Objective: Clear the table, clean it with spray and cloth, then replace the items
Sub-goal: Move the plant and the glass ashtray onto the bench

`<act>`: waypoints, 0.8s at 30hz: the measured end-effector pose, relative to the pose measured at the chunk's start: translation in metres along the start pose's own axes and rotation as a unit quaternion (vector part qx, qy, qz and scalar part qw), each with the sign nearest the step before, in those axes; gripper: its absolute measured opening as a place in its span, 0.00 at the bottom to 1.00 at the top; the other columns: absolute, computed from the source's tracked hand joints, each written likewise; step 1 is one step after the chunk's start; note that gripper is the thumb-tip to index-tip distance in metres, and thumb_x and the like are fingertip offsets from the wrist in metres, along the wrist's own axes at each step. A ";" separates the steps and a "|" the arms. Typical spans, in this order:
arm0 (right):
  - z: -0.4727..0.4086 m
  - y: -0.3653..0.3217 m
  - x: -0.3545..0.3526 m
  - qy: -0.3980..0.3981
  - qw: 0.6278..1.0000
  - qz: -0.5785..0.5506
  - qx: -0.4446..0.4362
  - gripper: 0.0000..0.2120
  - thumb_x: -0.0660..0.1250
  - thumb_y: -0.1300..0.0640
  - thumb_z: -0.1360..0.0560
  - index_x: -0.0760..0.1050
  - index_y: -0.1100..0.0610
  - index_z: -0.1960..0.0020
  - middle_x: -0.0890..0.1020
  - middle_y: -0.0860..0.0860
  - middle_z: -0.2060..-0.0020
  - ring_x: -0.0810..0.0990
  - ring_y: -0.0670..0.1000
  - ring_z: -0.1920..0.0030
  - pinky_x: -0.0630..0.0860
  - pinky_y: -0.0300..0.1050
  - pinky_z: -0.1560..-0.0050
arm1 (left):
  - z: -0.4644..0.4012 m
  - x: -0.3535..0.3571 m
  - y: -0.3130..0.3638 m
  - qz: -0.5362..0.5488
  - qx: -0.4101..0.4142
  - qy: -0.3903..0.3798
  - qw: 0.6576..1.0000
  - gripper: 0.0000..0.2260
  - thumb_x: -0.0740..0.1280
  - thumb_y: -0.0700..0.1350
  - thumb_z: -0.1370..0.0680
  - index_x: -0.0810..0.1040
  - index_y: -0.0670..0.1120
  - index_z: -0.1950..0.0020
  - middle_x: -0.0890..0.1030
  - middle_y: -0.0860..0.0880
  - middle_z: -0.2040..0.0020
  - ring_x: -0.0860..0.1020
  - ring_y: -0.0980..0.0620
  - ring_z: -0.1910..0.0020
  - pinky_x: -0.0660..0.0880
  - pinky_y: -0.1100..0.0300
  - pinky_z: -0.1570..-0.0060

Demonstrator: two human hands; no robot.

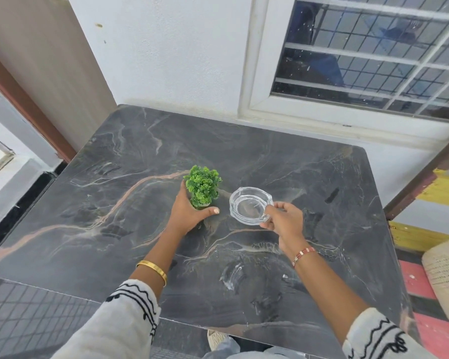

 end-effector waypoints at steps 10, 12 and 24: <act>-0.001 0.008 -0.009 0.015 1.000 -0.004 0.012 0.10 0.68 0.67 0.29 0.76 0.67 0.49 0.76 0.55 0.67 0.74 0.48 0.74 0.78 0.38 0.74 | -0.015 0.011 0.012 -0.019 0.008 0.081 0.997 0.23 0.75 0.49 0.33 0.75 0.47 0.40 0.80 0.45 0.44 0.77 0.45 0.43 0.72 0.53 0.45; -0.001 0.007 -0.015 0.023 1.000 -0.005 0.010 0.10 0.68 0.67 0.29 0.76 0.66 0.48 0.76 0.55 0.66 0.74 0.47 0.75 0.78 0.37 0.74 | -0.015 0.013 0.010 -0.015 0.001 0.090 0.996 0.20 0.75 0.49 0.33 0.76 0.46 0.44 0.81 0.44 0.46 0.77 0.44 0.46 0.72 0.53 0.48; 0.002 0.006 -0.087 0.058 0.998 -0.038 -0.009 0.08 0.68 0.67 0.29 0.76 0.66 0.50 0.78 0.55 0.66 0.75 0.44 0.80 0.82 0.42 0.69 | 0.051 0.080 0.073 0.180 0.021 0.067 0.981 0.18 0.76 0.42 0.33 0.75 0.51 0.47 0.81 0.51 0.54 0.78 0.51 0.54 0.72 0.59 0.50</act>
Point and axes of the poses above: each hand's wrist, its own z-axis away from the middle knuckle, its own x-axis out of the palm, y = z × x, the point moved 4 cm from there along -z, towards the middle knuckle
